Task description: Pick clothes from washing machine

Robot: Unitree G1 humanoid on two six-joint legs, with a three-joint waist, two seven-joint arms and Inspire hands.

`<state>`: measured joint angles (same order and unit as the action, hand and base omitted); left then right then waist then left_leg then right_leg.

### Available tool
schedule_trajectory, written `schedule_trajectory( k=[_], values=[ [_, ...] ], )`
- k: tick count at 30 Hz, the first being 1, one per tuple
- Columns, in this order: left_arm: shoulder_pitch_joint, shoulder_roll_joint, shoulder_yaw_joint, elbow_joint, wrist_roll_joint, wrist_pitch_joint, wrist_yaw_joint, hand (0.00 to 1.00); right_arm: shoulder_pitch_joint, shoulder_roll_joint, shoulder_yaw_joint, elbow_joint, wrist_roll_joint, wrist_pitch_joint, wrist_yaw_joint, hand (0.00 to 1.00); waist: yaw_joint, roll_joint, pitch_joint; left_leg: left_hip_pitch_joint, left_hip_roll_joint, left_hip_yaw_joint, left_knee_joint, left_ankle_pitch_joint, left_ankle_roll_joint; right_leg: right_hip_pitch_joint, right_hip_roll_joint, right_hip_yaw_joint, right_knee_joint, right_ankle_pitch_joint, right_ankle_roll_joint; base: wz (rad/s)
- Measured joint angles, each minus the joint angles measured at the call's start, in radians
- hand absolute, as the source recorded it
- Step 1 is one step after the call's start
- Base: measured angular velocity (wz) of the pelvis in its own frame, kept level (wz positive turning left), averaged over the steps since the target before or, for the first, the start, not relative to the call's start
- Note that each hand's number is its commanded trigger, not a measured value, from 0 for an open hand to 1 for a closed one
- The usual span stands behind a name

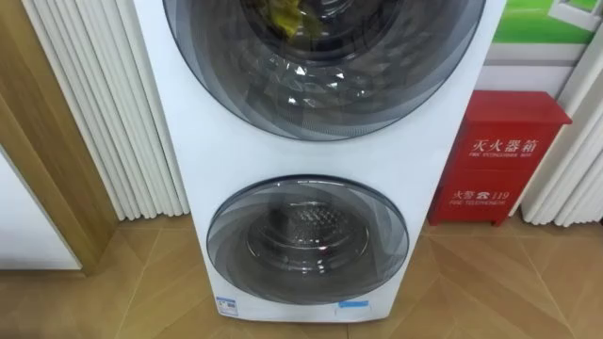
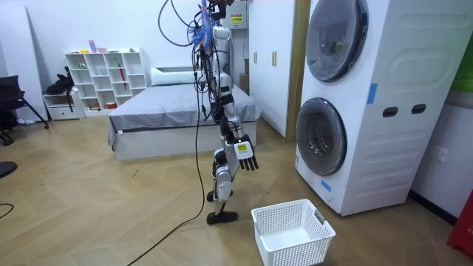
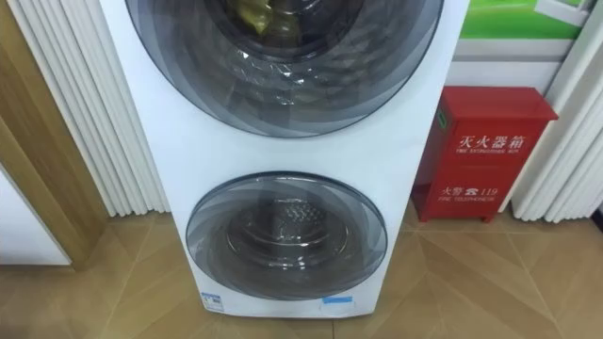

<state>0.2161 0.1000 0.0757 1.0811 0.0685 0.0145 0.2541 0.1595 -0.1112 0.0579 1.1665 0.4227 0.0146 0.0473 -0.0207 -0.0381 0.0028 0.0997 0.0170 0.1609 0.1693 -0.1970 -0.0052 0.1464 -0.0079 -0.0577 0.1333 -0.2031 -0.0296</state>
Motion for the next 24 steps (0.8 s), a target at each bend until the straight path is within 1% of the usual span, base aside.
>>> schedule_trajectory(
  k=[3,11,15,17,18,20,21,22,23,24],
  values=[
    [-0.001,0.000,-0.001,0.000,0.001,0.000,0.000,0.00,-0.001,0.000,0.000,0.000,0.000,0.000,0.003,0.00,0.000,-0.002,0.0019,0.000,0.000,0.000,0.000,0.000,0.000,0.000,0.000,0.000,0.000,-0.001,0.000,0.00],
    [-0.003,0.000,0.000,0.000,-0.001,0.000,0.000,0.00,-0.009,0.000,0.000,0.015,0.006,0.001,0.031,0.00,0.000,0.001,0.0007,0.000,-0.001,0.000,0.000,0.000,0.000,0.000,-0.001,0.000,0.000,-0.002,0.000,0.00],
    [-0.001,0.000,-0.001,0.000,-0.038,0.001,0.000,0.00,-0.018,0.001,-0.001,0.032,0.015,0.002,0.033,0.00,-0.001,-0.001,0.0015,0.000,-0.002,0.000,-0.001,0.000,0.000,0.001,-0.002,0.000,-0.001,-0.002,0.000,0.00],
    [0.000,0.000,0.000,0.000,-0.037,0.001,-0.001,0.00,-0.022,0.000,-0.003,0.035,0.017,0.007,0.033,0.00,0.000,-0.001,0.0011,0.001,-0.002,-0.002,0.000,0.000,0.000,0.001,-0.003,0.000,0.000,-0.002,0.000,0.00],
    [0.003,0.000,0.000,0.000,-0.036,0.001,-0.001,0.00,-0.024,0.000,-0.003,0.037,0.016,0.009,0.033,0.00,0.000,-0.005,0.0030,0.001,-0.002,-0.002,0.000,0.000,0.000,0.001,-0.003,0.000,0.000,-0.002,0.000,0.00],
    [0.003,0.002,0.001,0.000,-0.035,0.001,-0.006,0.00,-0.028,0.000,-0.005,0.031,0.014,0.011,0.029,0.00,0.002,-0.005,-0.0005,0.001,-0.002,-0.001,0.001,0.000,0.000,0.001,-0.003,-0.002,0.001,-0.002,0.001,0.00],
    [0.002,0.003,0.001,0.000,-0.031,0.001,-0.011,0.00,-0.033,-0.003,-0.012,0.007,-0.009,0.027,0.024,0.00,0.000,-0.010,-0.0011,0.000,-0.002,-0.001,0.001,0.000,0.000,0.000,-0.006,-0.003,0.002,-0.002,0.000,0.00],
    [0.000,0.003,0.007,0.001,-0.029,0.001,-0.016,0.00,-0.038,-0.006,-0.030,-0.046,-0.051,0.049,0.009,0.00,0.000,-0.011,0.0010,0.000,-0.003,-0.002,0.002,0.000,0.001,0.000,-0.007,-0.002,0.003,-0.002,0.001,-0.03],
    [0.000,0.003,0.012,0.001,-0.026,0.001,-0.021,0.00,-0.039,-0.006,-0.044,-0.085,-0.073,0.058,0.000,0.00,0.000,-0.013,0.0023,0.000,-0.003,-0.002,0.002,0.000,0.001,0.000,-0.007,-0.002,0.003,-0.003,0.001,-0.04],
    [0.000,0.002,0.024,0.001,-0.013,0.001,-0.024,0.00,-0.048,-0.013,-0.056,-0.163,-0.094,0.065,-0.019,0.00,0.000,-0.013,0.0028,0.001,-0.003,-0.001,0.002,0.000,0.001,0.000,-0.007,-0.002,0.002,-0.003,0.001,0.00]
  ],
)
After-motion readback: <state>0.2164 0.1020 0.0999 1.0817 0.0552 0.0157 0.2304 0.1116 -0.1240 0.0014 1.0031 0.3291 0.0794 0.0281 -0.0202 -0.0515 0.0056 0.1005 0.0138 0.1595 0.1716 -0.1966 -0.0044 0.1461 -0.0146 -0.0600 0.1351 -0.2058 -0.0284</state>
